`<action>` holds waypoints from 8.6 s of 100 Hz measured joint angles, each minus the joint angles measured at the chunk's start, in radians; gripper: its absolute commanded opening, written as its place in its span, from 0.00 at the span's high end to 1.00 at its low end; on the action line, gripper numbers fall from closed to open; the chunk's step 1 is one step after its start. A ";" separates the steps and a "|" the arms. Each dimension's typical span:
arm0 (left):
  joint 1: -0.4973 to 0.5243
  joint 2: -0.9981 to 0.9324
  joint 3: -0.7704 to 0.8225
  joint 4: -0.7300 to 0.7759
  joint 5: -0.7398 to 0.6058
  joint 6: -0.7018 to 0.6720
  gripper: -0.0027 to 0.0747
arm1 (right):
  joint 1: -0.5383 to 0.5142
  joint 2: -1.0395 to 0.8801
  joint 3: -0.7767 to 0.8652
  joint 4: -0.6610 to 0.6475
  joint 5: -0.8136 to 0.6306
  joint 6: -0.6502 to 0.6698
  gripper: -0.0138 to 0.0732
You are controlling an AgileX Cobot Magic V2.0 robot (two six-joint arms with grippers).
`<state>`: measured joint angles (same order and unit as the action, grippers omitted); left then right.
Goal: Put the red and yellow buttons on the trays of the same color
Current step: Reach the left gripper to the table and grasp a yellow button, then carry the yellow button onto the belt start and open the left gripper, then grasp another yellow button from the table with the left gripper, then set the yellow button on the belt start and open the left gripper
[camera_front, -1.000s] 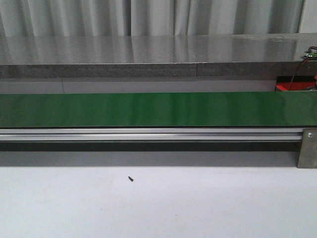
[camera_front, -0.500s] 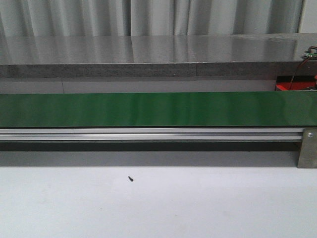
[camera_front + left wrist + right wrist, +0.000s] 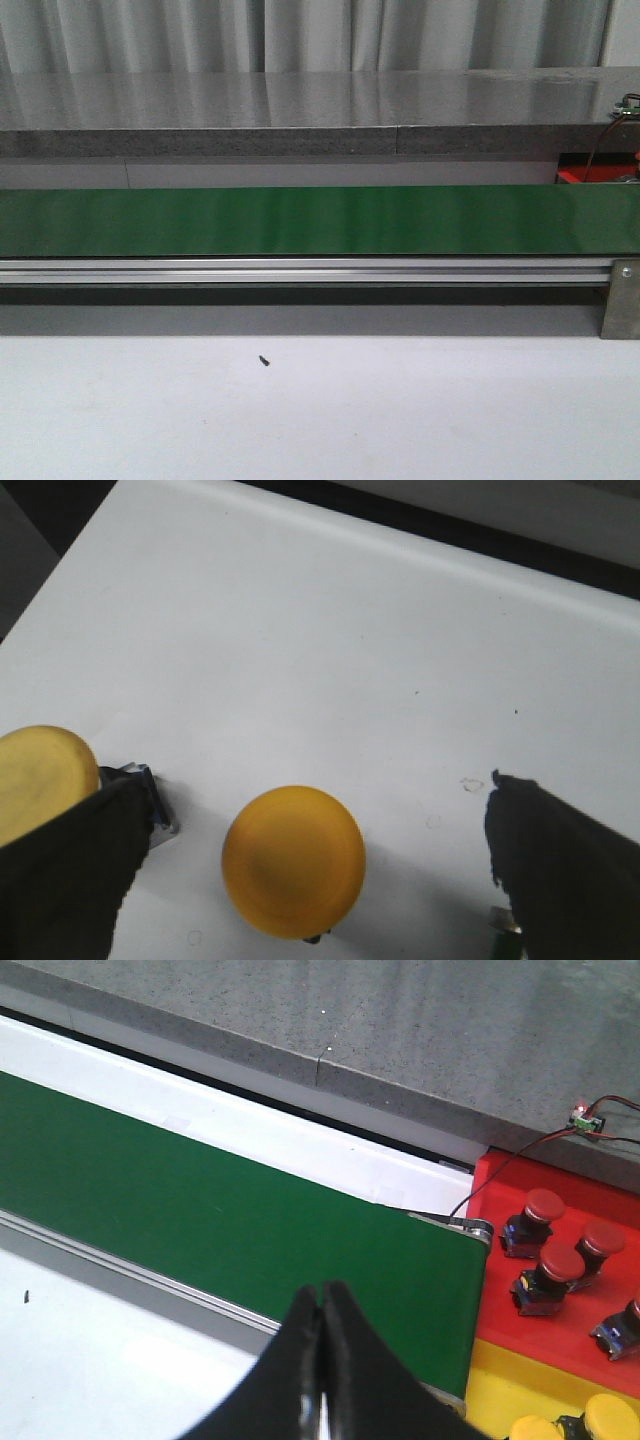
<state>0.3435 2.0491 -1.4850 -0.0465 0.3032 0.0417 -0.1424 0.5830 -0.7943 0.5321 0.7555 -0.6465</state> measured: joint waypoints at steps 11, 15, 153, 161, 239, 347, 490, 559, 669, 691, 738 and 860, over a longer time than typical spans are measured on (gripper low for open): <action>0.002 0.004 0.000 0.000 -0.014 0.000 0.14 | 0.000 0.000 0.000 0.000 0.000 0.000 0.95; 0.001 0.006 0.000 0.002 -0.016 0.000 0.14 | 0.000 0.000 0.000 0.000 0.000 0.000 0.95; -0.006 -0.142 -0.002 -0.014 0.149 0.000 0.84 | 0.000 0.000 0.000 0.000 0.000 0.000 0.95; -0.018 -0.200 -0.002 -0.033 0.198 0.000 0.84 | 0.000 0.000 0.000 0.000 0.000 0.000 0.95; -0.244 -0.395 0.273 -0.065 0.135 0.000 0.84 | 0.000 0.000 0.000 0.000 0.000 0.000 0.95; -0.244 -0.405 0.285 -0.076 0.180 0.000 0.20 | 0.000 0.000 0.000 0.000 0.002 0.000 0.95; 0.163 -0.005 -0.035 0.016 -0.018 0.003 0.20 | 0.000 0.000 0.000 0.000 0.002 0.000 0.95; 0.145 0.164 -0.175 0.018 0.012 0.003 0.20 | 0.000 0.000 0.000 0.000 0.002 -0.002 0.95; 0.142 0.105 -0.179 -0.023 0.138 0.003 0.92 | 0.000 0.000 0.000 0.000 0.002 -0.002 0.95; 0.112 -0.048 -0.177 -0.047 0.242 0.003 0.94 | 0.000 0.000 0.000 0.000 0.002 -0.004 0.95; -0.169 -0.336 0.074 -0.056 0.281 0.030 0.95 | 0.000 0.000 0.000 0.000 0.002 -0.004 0.95; -0.330 -0.434 0.298 -0.099 0.122 0.052 0.09 | 0.000 0.000 0.000 0.000 0.002 -0.004 0.95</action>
<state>0.0136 1.6148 -1.1870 -0.1454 0.4247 0.0941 -0.1424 0.5830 -0.7943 0.5321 0.7570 -0.6501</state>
